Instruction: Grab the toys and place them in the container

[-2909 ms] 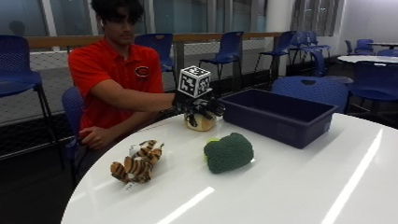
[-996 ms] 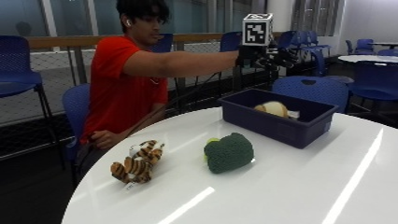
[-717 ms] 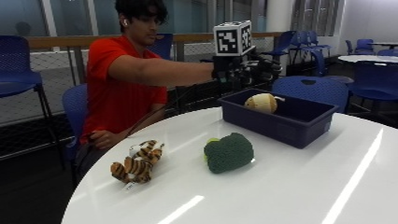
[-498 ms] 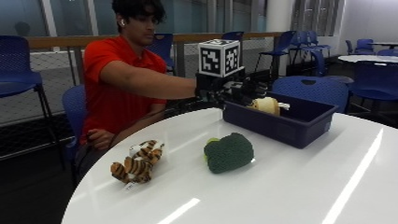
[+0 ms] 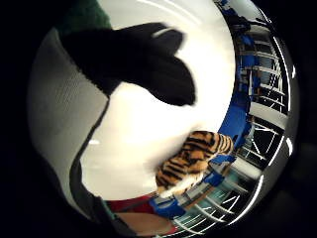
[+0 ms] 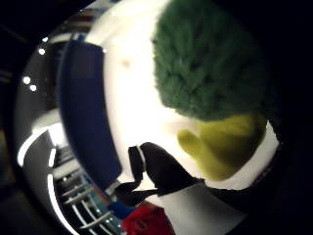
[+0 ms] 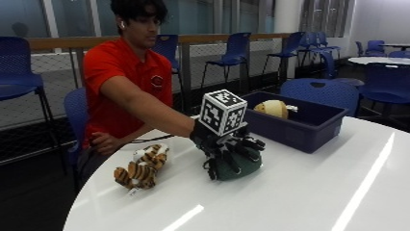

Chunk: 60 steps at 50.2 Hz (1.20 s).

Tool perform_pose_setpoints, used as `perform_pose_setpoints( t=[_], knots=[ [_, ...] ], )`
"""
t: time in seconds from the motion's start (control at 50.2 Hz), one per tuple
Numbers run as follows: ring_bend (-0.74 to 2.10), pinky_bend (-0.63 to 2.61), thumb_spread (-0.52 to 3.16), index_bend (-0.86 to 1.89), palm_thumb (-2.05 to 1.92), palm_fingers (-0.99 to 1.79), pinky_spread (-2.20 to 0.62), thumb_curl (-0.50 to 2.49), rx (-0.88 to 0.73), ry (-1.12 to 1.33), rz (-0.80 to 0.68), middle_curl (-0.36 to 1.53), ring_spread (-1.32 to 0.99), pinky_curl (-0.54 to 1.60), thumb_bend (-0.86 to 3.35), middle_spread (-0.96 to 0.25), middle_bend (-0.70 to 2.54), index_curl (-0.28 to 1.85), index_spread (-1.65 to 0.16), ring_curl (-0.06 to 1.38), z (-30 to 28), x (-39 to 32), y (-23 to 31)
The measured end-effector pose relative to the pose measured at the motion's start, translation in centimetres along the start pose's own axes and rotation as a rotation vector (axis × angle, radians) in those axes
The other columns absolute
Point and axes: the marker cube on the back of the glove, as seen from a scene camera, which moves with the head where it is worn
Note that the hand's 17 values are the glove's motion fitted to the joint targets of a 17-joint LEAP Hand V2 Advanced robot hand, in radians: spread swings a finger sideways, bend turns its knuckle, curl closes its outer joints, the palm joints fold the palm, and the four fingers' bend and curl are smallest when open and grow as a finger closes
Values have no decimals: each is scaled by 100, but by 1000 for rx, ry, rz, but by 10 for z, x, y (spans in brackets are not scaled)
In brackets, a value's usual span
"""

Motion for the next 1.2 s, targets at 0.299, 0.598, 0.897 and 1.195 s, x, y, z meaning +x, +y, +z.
perform_pose_setpoints(
  t=[0.299, 0.598, 0.897, 1.195],
  knots=[
    [70, 141, 106, 0, 6, -13, -9, 30, -174, 123, -4, 18, 1, 44, 0, -1, 14, 4, -32, 44, 0, 2, -7],
    [97, 131, 127, 21, 49, 64, -37, 47, 90, 171, 0, 31, -32, 35, 23, -22, 47, 6, -39, 48, 1, 2, -7],
    [108, 113, 99, 38, 71, 104, -40, 70, 205, 4, -7, 45, -45, 37, 33, -38, 67, 14, -42, 55, -70, -1, 9],
    [110, 113, 80, 39, 69, 99, -41, 89, 393, -36, -143, 54, -48, 42, 35, -44, 68, 18, -43, 58, -207, -123, 31]
  ],
)
